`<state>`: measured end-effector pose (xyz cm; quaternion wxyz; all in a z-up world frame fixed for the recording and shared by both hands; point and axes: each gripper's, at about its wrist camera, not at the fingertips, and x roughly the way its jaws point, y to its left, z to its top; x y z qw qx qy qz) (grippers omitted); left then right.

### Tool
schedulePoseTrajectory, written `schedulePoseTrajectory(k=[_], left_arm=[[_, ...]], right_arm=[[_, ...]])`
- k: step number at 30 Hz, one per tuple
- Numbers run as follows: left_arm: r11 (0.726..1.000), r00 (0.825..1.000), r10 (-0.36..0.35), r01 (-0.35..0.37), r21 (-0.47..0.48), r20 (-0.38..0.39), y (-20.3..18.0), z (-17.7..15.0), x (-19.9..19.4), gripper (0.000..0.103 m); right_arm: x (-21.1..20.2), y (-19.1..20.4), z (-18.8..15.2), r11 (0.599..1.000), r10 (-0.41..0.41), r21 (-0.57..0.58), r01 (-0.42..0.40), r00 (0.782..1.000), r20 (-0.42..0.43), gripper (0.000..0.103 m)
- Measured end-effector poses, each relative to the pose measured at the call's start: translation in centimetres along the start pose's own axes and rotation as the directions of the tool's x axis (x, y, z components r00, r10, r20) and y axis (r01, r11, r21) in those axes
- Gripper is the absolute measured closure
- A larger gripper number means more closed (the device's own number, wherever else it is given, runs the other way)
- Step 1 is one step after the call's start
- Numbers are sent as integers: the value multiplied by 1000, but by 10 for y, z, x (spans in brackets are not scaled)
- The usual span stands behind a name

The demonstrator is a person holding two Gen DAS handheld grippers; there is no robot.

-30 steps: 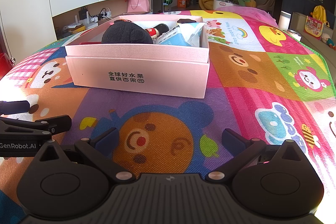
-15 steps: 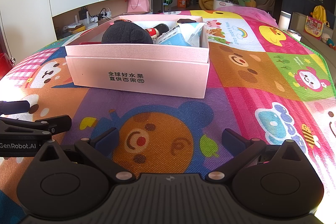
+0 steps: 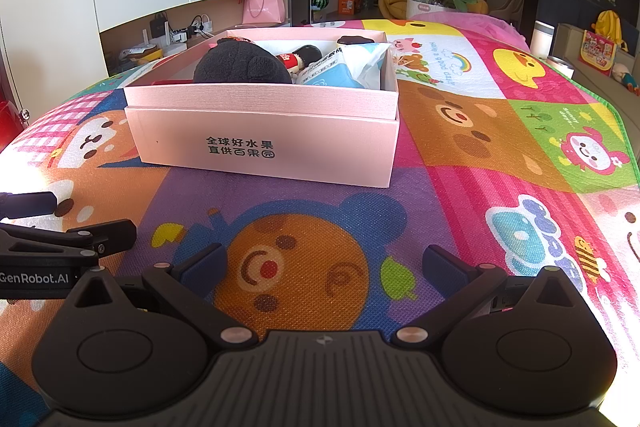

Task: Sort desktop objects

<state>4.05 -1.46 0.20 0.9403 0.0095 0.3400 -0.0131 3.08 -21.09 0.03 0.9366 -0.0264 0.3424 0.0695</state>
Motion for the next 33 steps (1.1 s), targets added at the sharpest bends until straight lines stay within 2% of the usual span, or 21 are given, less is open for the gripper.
schedulePoseTrajectory(k=[33], left_arm=[[1000,1000,0,0,-7,0,0,0,1,0]], right_arm=[[0,1,0,1000,-20,23,20,1000,1,0]])
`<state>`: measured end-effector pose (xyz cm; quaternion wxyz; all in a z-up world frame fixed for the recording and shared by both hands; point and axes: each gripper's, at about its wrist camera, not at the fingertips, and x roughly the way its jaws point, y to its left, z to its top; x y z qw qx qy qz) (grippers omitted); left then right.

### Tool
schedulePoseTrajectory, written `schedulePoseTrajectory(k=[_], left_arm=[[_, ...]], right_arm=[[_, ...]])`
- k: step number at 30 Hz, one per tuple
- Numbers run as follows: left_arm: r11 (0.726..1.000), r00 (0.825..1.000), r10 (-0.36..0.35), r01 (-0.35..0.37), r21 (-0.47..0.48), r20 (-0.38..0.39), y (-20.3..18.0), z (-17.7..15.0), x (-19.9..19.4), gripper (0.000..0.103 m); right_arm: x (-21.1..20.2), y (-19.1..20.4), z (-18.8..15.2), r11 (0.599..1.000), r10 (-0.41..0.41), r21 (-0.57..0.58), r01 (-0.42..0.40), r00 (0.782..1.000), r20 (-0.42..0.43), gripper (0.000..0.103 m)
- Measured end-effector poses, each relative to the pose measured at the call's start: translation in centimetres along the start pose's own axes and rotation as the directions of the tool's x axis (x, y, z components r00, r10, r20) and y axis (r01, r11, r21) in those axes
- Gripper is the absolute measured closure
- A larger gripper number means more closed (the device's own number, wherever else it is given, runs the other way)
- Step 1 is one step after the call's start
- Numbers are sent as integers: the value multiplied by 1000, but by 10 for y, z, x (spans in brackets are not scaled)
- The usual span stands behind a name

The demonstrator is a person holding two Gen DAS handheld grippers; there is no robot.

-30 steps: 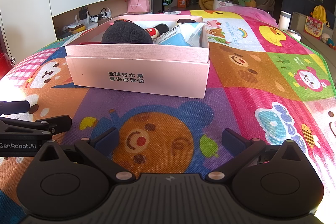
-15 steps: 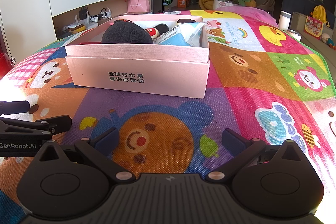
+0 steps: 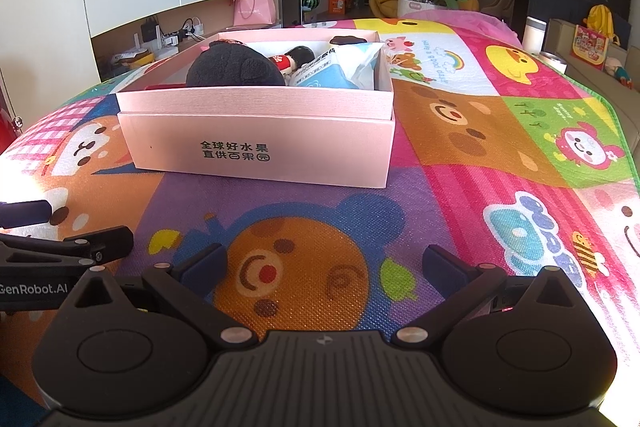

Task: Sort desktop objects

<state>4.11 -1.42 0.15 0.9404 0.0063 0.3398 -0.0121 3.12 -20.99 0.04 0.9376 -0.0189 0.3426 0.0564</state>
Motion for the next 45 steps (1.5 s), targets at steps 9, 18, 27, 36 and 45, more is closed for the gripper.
schedulePoseTrajectory(k=[9,18,27,36,45], left_arm=[[1000,1000,-2,2,-2,0,1,0,0,0],[1000,1000,-3,3,-3,0,1,1,0,0],[1000,1000,-15,15,-4,-26,3,4,1,0],[1000,999,-20,20,4,-33,4,3,0,0],[1000,1000,-10,10,-1,-17,2,1,-1,0]], right_arm=[[-1,1,-1,1000,-3,-3,3,1000,0,0],[0,1,0,1000,-2,-3,2,1000,0,0],[0,1,0,1000,-3,-3,3,1000,0,0],[0,1,0,1000,-2,-3,2,1000,0,0],[0,1,0,1000,-2,-2,2,1000,0,0]])
